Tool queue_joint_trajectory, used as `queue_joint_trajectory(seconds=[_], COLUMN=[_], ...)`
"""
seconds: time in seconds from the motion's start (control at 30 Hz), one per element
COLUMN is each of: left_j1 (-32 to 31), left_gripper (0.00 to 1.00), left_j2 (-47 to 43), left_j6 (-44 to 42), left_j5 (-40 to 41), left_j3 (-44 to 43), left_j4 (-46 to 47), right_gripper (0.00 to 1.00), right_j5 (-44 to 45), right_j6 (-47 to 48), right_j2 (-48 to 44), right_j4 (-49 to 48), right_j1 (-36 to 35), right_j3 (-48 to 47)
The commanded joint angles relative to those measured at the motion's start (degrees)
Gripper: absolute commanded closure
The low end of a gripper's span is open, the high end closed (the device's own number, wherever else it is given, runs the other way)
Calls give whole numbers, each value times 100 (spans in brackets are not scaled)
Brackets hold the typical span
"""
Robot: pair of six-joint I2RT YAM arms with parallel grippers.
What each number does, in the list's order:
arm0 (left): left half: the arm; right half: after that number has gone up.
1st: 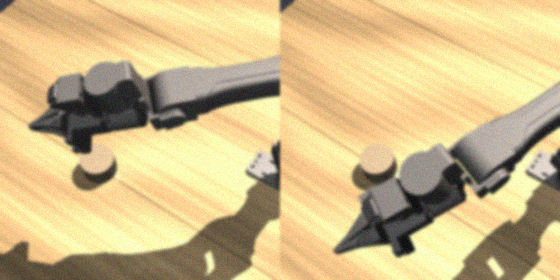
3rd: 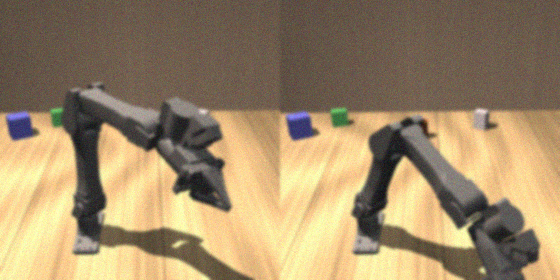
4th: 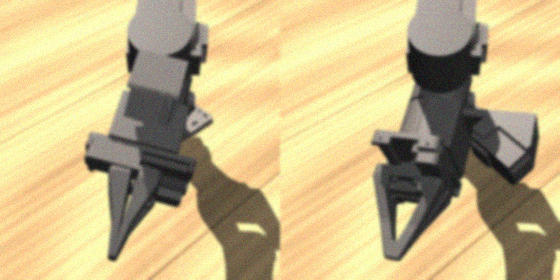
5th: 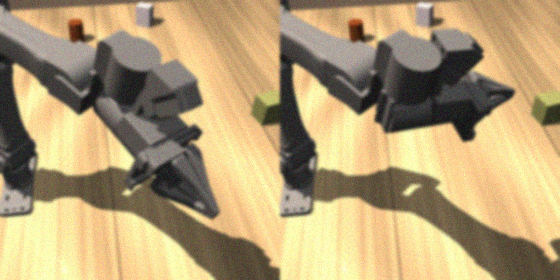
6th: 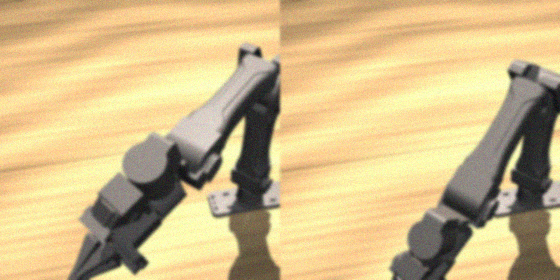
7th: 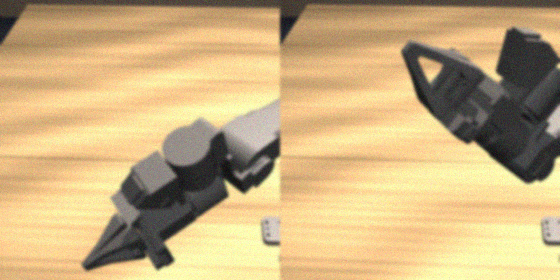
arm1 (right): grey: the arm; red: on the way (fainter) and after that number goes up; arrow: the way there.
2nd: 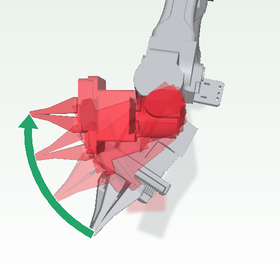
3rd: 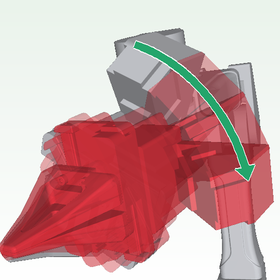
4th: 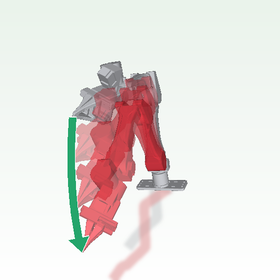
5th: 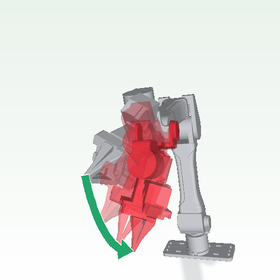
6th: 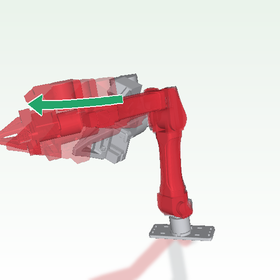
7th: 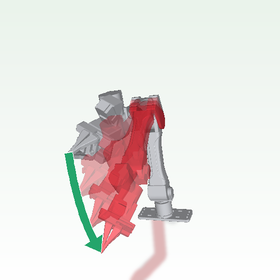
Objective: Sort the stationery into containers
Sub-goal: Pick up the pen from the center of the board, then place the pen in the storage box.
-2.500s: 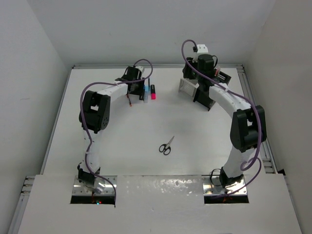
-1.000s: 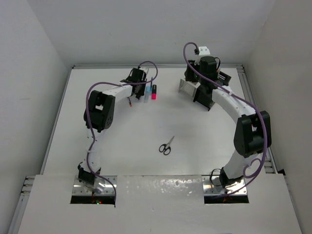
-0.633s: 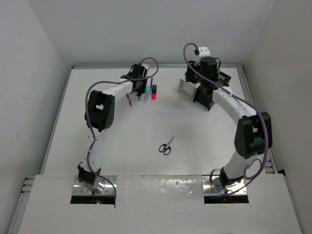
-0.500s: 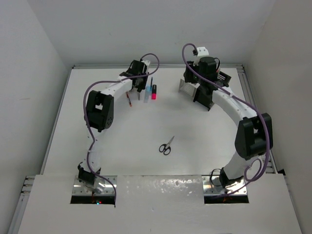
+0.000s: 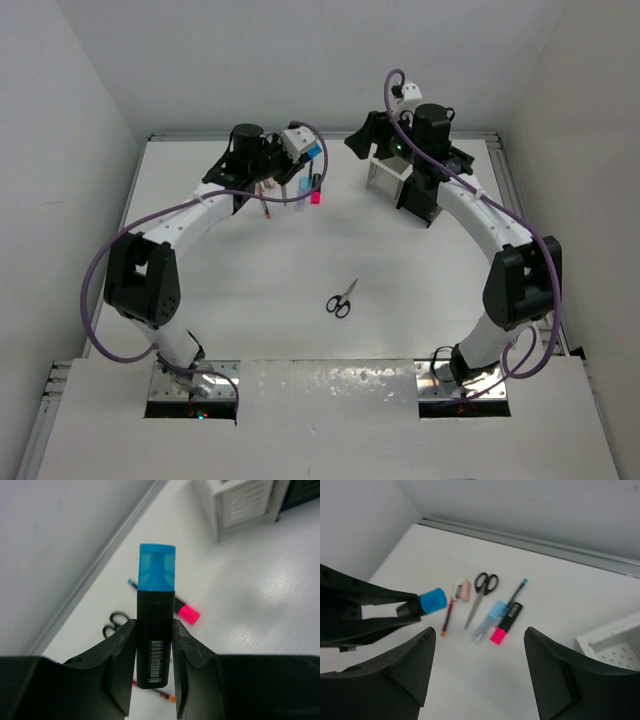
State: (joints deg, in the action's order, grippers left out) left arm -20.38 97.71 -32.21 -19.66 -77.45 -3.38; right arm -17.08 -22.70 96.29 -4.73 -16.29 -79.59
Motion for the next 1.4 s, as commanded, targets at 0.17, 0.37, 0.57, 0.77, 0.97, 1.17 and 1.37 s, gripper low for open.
queue_joint_trajectory(seconds=[0.17,0.37,0.57,0.77,0.97,1.17,1.37], left_j1=[-466,-546,-563,-563,-572,-572,-388], left_gripper=[100,100,100,100,100,1,0], left_j2=[-375,-367,-402,-420,-367,-306,-235], left_j6=[548,874,1190,1419,1586,1875,2631], left_j5=[-935,-952,-846,-811,-767,-610,418], left_j3=[336,292,301,345,380,397,406], left_j4=[1585,1691,1841,1937,2051,1973,1727], right_gripper=[28,31,35,42,98,100,100], right_j5=[-1332,-1526,-1404,-1307,-1289,-221,2522], right_j6=[-498,-824,-754,-639,-674,-149,213], right_j2=[135,276,329,399,390,346,829], right_j4=[-933,-1214,-1004,-784,-863,-363,420], right_j1=[-216,-260,-260,-269,-269,-199,433], right_j3=[-83,67,84,58,75,-126,-1092])
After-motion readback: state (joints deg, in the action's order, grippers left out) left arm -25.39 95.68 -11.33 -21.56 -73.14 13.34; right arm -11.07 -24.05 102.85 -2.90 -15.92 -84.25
